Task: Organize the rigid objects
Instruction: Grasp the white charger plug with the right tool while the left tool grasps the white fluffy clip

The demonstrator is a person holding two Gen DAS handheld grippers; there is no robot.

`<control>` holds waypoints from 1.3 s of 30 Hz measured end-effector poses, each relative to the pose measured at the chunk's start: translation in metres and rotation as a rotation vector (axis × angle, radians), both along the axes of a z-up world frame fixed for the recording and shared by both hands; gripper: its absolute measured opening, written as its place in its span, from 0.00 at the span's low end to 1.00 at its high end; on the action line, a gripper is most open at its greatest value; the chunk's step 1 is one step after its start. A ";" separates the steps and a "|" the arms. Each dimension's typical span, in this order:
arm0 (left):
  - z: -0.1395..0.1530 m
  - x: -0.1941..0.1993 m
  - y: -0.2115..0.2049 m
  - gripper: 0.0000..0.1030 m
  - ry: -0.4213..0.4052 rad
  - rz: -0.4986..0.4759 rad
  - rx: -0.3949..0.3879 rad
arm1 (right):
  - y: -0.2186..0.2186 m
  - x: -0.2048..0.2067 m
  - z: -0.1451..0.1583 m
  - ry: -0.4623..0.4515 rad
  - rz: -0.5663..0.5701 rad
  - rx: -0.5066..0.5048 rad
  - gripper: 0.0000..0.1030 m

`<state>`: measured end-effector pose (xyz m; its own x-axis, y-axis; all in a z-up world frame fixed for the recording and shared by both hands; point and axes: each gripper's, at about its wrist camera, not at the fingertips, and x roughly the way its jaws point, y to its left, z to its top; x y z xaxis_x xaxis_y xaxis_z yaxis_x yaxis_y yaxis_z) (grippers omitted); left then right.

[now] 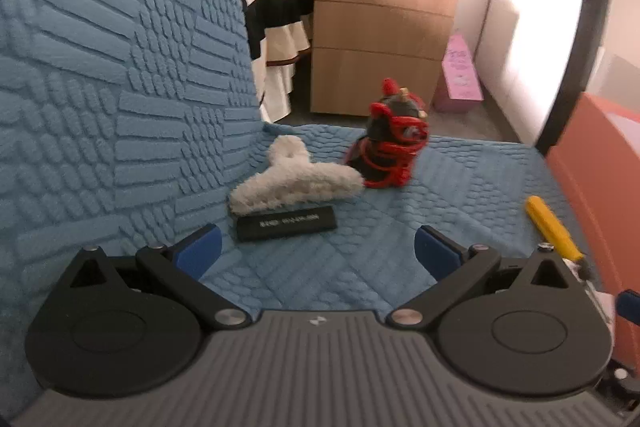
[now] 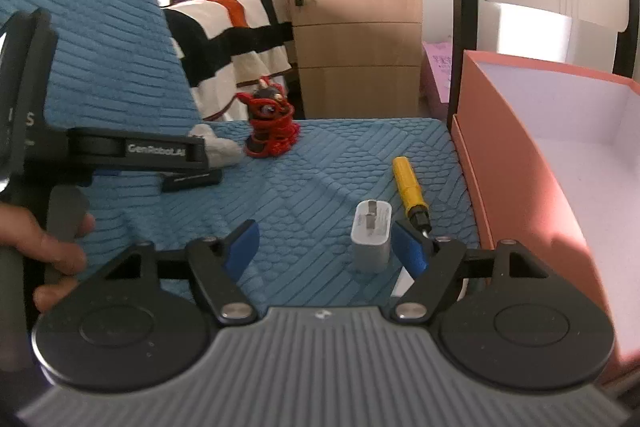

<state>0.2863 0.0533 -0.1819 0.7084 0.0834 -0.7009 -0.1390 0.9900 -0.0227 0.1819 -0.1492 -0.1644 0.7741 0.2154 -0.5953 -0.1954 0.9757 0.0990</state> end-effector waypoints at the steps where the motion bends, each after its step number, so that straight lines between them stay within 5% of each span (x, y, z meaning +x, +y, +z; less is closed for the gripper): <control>1: -0.002 0.005 0.002 1.00 0.000 0.001 -0.004 | 0.000 0.004 -0.002 0.002 -0.012 -0.003 0.70; 10: -0.011 0.049 0.009 0.93 0.004 0.005 0.017 | -0.003 0.033 -0.012 -0.007 -0.046 -0.037 0.64; 12: -0.013 0.058 0.007 0.93 -0.001 -0.005 0.035 | -0.002 0.038 -0.015 -0.001 -0.037 -0.055 0.47; 14: -0.014 0.068 0.006 0.90 -0.003 -0.013 0.045 | 0.000 0.044 -0.020 0.014 -0.034 -0.081 0.43; 24: -0.020 0.104 0.037 0.79 0.011 0.089 -0.125 | 0.002 0.051 -0.038 0.035 -0.006 -0.111 0.44; 28: -0.026 0.118 0.049 0.65 0.048 0.112 -0.181 | -0.002 0.055 -0.048 0.087 -0.008 -0.099 0.43; 39: -0.045 0.138 0.045 0.49 0.114 0.079 -0.094 | -0.002 0.062 -0.051 0.079 0.002 -0.071 0.45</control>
